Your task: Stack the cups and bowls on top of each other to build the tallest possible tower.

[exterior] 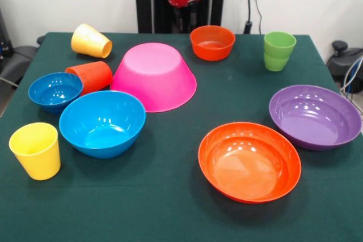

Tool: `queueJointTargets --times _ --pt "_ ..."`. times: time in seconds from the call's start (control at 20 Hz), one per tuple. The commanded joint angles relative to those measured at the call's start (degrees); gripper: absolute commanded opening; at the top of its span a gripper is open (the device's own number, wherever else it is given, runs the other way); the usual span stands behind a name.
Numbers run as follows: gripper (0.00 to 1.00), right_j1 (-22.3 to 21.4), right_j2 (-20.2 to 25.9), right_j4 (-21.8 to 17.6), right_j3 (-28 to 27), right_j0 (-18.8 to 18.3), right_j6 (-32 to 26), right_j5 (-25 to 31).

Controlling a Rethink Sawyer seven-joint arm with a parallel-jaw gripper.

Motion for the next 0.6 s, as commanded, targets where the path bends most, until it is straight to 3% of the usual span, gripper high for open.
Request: queueJointTargets --times 0.05,0.4,0.6 --pt "1.0 5.26 7.39 7.22 -2.64 1.33 -13.11 -9.8" --pt "1.0 7.31 6.17 8.11 -3.43 3.05 -11.77 -12.66" --pt "1.0 11.59 5.05 10.84 -5.36 3.83 -13.47 -13.79"
